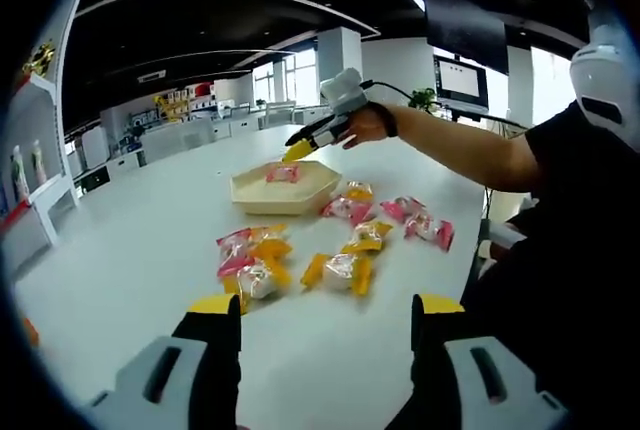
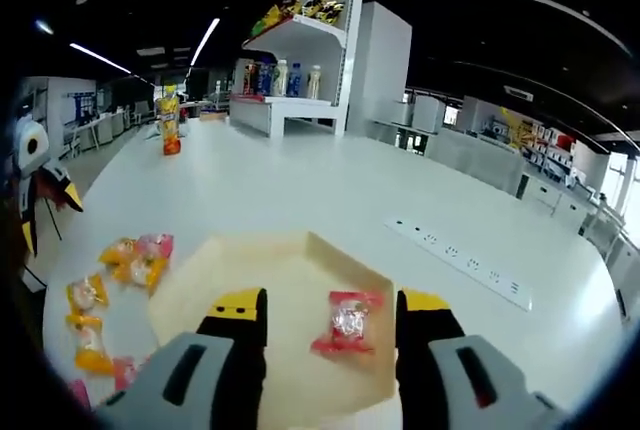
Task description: Pick up the marshmallows scattered on the table and place them into the bowl on the table
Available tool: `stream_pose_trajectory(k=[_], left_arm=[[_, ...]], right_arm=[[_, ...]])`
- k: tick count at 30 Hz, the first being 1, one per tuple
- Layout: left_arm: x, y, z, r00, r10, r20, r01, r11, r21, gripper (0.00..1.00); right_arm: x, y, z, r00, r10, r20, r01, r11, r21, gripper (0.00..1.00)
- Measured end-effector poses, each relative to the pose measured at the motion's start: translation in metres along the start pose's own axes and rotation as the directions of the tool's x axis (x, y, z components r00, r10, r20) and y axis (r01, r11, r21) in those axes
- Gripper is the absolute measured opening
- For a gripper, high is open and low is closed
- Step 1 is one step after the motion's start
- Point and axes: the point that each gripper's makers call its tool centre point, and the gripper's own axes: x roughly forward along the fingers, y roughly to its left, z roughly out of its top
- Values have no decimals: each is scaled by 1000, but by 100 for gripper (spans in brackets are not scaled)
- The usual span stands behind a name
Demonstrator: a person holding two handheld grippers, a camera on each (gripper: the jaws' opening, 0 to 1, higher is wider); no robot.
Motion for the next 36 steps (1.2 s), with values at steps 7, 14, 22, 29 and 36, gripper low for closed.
stream_pose_trajectory(k=[7, 14, 22, 29, 36], left_arm=[[1, -6, 5, 999, -30, 18, 30, 1000, -8, 68], [4, -8, 6, 999, -38, 11, 38, 999, 4, 68], [7, -8, 8, 999, -44, 11, 44, 999, 19, 68], [9, -7, 12, 999, -45, 17, 45, 999, 22, 68], [11, -5, 11, 999, -47, 27, 46, 998, 31, 68]], right_arm=[[-10, 2, -1, 1000, 12, 2, -12, 1000, -19, 54], [-21, 5, 0, 999, 36, 23, -36, 999, -15, 54], [-32, -1, -4, 999, 22, 43, -23, 1000, 6, 55], [-49, 0, -3, 998, 4, 70, -6, 1000, 29, 57], [-65, 3, -4, 996, -8, 92, 3, 999, 46, 57]])
